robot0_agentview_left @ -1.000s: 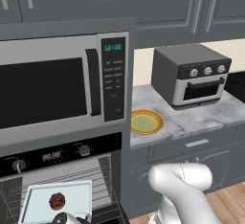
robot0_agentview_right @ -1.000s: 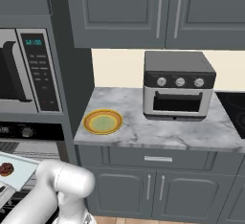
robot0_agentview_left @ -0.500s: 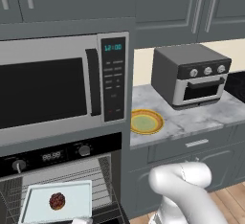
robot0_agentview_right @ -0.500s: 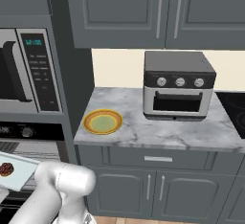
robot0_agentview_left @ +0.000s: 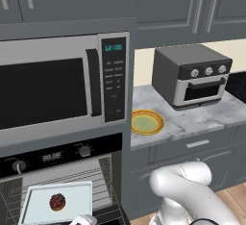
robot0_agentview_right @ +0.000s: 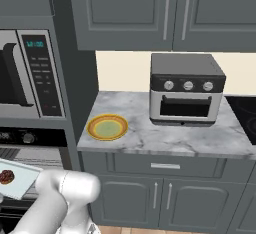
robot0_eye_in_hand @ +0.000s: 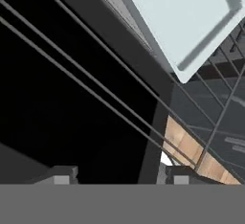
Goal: Take the baked cake out of the oven and place it on the plate for cooling. Then close the oven door.
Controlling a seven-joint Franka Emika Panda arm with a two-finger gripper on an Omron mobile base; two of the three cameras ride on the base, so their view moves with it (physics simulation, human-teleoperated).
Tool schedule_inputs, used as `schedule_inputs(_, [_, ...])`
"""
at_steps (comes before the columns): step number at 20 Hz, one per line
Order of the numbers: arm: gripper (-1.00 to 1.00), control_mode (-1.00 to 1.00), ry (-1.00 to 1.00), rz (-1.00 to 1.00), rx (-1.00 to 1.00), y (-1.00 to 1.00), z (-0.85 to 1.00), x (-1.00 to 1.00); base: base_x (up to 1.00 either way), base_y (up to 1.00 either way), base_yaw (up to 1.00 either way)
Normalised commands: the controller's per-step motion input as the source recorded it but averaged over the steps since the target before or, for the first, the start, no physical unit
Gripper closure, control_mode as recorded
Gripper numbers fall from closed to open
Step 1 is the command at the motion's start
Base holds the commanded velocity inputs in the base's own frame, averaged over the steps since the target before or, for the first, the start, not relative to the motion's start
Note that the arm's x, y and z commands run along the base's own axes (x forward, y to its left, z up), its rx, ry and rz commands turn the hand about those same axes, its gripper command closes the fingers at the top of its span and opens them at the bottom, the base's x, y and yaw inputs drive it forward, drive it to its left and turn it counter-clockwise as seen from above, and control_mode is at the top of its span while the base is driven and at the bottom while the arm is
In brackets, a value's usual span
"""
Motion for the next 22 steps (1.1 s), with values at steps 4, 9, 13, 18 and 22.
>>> schedule_inputs(4, [-1.0,-1.0,-0.02,-0.33,0.16,0.04,0.4,-0.12,0.0,0.0,0.0])
schedule_inputs(9, [-1.0,-1.0,-0.06,-0.31,0.19,0.08,0.33,-0.17,0.0,0.0,0.0])
schedule_inputs(13, [-1.0,-1.0,-0.12,-0.21,0.19,0.12,0.12,-0.11,0.0,0.0,0.0])
schedule_inputs(18, [-1.0,-1.0,-0.25,-0.05,0.19,0.05,0.04,-0.17,0.0,0.0,0.0])
schedule_inputs(22, [-1.0,-1.0,-0.17,-0.01,0.15,0.04,0.2,-0.1,0.0,0.0,0.0])
